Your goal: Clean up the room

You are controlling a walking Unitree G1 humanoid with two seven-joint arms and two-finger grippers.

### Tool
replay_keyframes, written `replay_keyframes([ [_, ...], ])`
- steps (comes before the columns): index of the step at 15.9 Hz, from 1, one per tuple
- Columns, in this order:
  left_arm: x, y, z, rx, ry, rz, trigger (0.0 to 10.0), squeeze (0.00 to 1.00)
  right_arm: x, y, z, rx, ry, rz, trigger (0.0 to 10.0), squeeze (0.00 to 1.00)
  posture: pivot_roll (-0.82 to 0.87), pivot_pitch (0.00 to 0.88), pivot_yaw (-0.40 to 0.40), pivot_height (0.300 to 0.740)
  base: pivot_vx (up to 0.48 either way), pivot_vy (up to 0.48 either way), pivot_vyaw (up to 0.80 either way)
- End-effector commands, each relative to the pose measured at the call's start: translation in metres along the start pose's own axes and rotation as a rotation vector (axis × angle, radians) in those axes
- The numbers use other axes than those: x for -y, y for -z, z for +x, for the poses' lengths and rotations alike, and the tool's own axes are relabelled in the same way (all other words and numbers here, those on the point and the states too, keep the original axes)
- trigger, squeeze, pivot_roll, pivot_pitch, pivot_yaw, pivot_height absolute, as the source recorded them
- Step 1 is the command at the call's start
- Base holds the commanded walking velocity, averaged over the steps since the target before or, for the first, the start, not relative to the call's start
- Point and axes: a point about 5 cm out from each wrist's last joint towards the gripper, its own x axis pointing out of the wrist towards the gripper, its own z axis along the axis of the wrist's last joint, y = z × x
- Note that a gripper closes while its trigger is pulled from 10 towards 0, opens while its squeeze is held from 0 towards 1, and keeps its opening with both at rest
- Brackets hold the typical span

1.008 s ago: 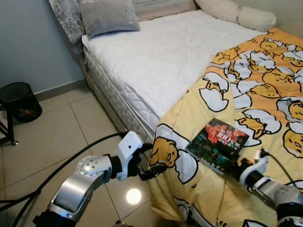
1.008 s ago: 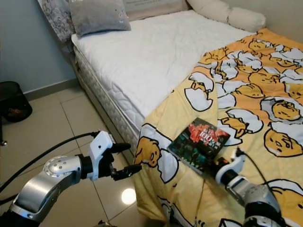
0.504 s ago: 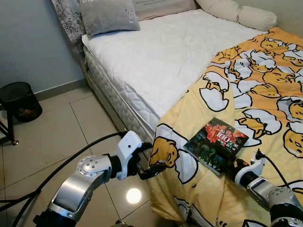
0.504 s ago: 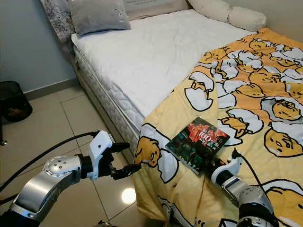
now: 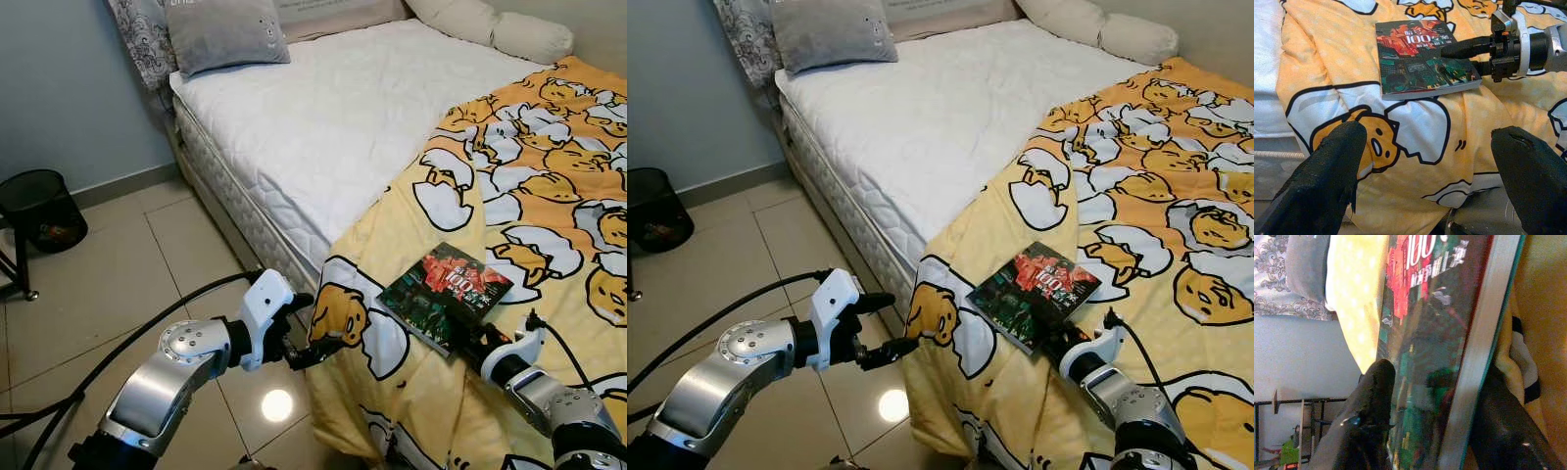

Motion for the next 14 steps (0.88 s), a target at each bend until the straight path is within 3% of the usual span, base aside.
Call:
replay_keyframes([
  [1, -0.005, 0.0, -0.002, -0.012, -0.025, 0.015, 10.0, 0.95, -0.008, -0.005, 0.003, 0.027, -0.028, -0.009, 0.0, 0.0, -0.17, 0.0, 0.008, 0.74, 0.0, 0.0, 0.0],
  [7, -0.01, -0.001, -0.002, -0.002, -0.056, 0.017, 10.0, 0.94, -0.009, -0.006, 0.005, 0.034, -0.036, -0.043, 0.0, 0.0, -0.17, 0.0, 0.009, 0.74, 0.0, 0.0, 0.0],
  [9, -0.019, -0.003, -0.003, 0.004, -0.123, -0.03, 10.0, 0.93, -0.011, -0.008, 0.005, 0.041, -0.058, -0.075, 0.0, 0.0, -0.17, 0.0, 0.016, 0.74, 0.0, 0.0, 0.0],
  [10, -0.022, -0.005, -0.004, 0.018, -0.141, -0.038, 10.0, 0.74, -0.013, -0.009, 0.005, 0.046, -0.076, -0.085, 0.0, 0.0, -0.17, 0.0, 0.016, 0.74, 0.0, 0.0, 0.0],
  [11, -0.024, -0.006, -0.005, 0.03, -0.163, -0.042, 10.0, 0.15, -0.016, -0.011, 0.004, 0.057, -0.102, -0.097, 0.0, 0.0, -0.18, 0.0, 0.019, 0.74, 0.0, 0.0, 0.0],
  [12, -0.028, -0.009, -0.008, 0.058, -0.205, -0.067, 10.0, 0.0, -0.024, -0.016, 0.002, 0.081, -0.175, -0.119, 0.0, 0.0, -0.17, 0.0, 0.019, 0.74, 0.0, 0.0, 0.0],
  [14, -0.033, -0.014, -0.014, 0.106, -0.283, -0.02, 10.0, 0.0, -0.039, -0.024, -0.003, 0.132, -0.291, -0.146, 0.0, 0.0, -0.17, 0.0, 0.022, 0.74, 0.0, 0.0, 0.0],
])
